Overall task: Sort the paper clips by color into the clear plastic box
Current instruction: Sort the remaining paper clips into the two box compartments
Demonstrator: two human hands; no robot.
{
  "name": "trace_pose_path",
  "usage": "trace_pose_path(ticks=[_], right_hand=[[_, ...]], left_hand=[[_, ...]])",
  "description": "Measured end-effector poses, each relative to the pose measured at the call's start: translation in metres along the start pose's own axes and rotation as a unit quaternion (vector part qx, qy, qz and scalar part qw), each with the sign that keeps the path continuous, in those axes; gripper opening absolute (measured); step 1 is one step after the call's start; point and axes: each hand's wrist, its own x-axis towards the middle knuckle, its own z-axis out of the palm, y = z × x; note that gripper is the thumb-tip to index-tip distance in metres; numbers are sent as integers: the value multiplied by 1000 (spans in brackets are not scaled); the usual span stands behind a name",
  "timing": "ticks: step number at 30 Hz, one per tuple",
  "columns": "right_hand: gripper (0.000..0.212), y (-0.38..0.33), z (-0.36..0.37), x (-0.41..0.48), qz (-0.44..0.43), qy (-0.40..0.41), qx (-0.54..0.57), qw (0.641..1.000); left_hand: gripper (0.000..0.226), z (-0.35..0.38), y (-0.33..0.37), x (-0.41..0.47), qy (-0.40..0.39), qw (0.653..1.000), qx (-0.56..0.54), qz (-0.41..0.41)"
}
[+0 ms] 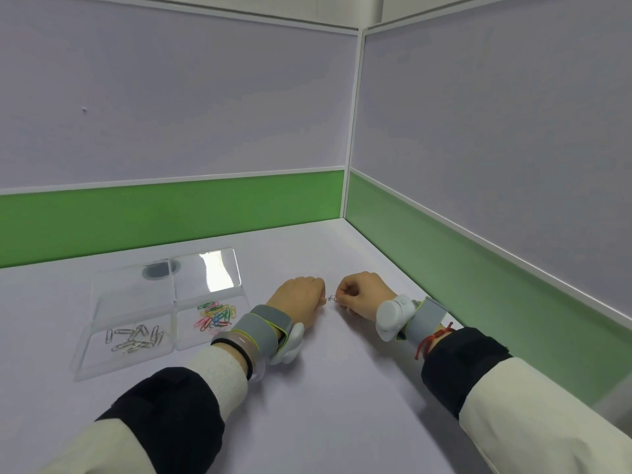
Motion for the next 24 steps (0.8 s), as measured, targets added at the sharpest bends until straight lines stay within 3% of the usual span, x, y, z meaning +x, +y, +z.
trace_pose_path(ticks=[14,24], right_hand=[[19,-59,15,-1,-28,-23,0,999],[23,-124,49,7,-82,-40,12,996]], left_hand=[[26,-23,-42,-33,-2,994,-78,-73],[21,-47,-95,-82,53,982,-124,-135]])
